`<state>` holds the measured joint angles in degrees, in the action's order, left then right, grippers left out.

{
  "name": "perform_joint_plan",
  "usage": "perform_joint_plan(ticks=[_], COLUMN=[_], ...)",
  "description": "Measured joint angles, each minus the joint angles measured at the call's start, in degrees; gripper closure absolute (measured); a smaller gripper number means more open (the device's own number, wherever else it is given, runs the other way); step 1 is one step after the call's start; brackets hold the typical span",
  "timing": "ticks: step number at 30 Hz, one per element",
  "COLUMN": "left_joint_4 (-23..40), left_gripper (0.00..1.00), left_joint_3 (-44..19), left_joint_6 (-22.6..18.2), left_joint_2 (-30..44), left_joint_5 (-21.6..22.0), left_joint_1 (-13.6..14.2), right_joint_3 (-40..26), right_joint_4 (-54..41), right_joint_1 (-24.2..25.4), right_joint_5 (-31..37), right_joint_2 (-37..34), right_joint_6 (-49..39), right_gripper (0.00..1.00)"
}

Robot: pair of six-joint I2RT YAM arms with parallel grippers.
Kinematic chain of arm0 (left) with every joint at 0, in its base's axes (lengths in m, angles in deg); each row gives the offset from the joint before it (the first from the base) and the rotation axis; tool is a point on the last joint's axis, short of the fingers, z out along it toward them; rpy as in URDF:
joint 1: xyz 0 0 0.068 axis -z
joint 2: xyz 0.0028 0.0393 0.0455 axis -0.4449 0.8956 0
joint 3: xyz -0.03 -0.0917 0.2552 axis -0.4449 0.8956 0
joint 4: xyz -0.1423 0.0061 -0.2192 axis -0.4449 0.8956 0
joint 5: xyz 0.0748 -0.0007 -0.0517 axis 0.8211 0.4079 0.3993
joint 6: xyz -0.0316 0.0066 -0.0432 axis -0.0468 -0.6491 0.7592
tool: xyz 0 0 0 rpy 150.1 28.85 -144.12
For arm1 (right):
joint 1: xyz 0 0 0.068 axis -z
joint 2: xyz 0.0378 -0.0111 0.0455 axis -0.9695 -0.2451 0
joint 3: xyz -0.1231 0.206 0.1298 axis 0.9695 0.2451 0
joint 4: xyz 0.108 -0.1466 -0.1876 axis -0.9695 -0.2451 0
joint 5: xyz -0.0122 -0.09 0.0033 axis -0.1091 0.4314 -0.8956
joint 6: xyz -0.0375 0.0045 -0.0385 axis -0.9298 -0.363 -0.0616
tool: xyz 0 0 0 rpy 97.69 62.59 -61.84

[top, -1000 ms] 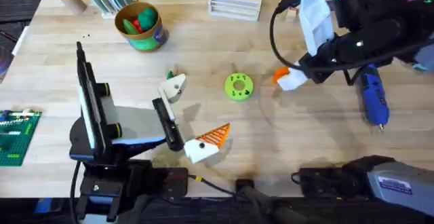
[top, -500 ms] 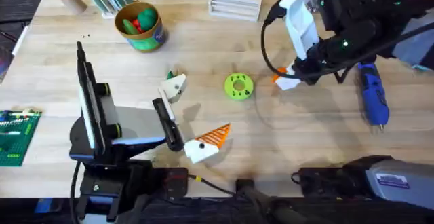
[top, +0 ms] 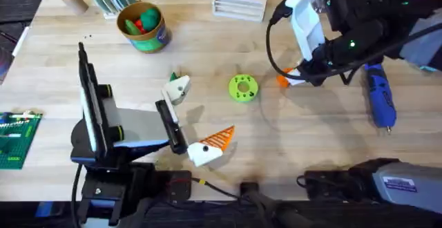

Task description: Pick up the gripper from the table and insert it into the empty holder that is missing its gripper. Then pick up a screw, insert it into the mounting hole, and use the screwdriver to tighten it. Finally, clean up the table by picking up the vegetable and placing it into the bucket.

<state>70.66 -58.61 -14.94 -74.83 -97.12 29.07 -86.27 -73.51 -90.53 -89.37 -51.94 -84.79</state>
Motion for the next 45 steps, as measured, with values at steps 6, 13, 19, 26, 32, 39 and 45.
perform_joint_plan(ticks=[6,13,19,26,32,39,45], left_joint_4=[0.0,0.0,0.0,0.0,0.0,0.0,0.0], left_gripper=[0.008,0.008,0.008,0.008,0.008,0.008,0.008], left_joint_3=[0.0,0.01,0.01,0.01,0.01,0.01,0.01], left_joint_6=[0.0,0.0,0.0,0.0,0.0,0.0,0.0], left_joint_2=[-0.01,0.0,-0.01,0.01,0.0,-0.01,0.0], left_joint_5=[0.0,-0.02,-0.01,-0.02,-0.02,-0.02,-0.02], left_joint_1=[0.0,0.0,0.0,0.0,0.0,0.0,0.0], right_joint_3=[-0.02,-0.02,-0.13,-1.28,-1.55,-1.63,4.63], right_joint_4=[0.07,0.02,-0.73,-1.09,-1.46,-9.07,-4.31], right_joint_1=[-0.02,-0.02,-0.02,-0.02,0.0,-0.02,-0.01], right_joint_5=[-0.02,-0.02,-0.02,-0.04,-0.07,0.44,-4.7], right_joint_2=[0.0,0.34,5.89,19.61,32.69,42.07,45.99], right_joint_6=[0.0,0.01,0.59,1.85,4.35,11.62,19.7], right_gripper=[0.981,0.985,0.987,0.99,0.991,0.991,0.991])
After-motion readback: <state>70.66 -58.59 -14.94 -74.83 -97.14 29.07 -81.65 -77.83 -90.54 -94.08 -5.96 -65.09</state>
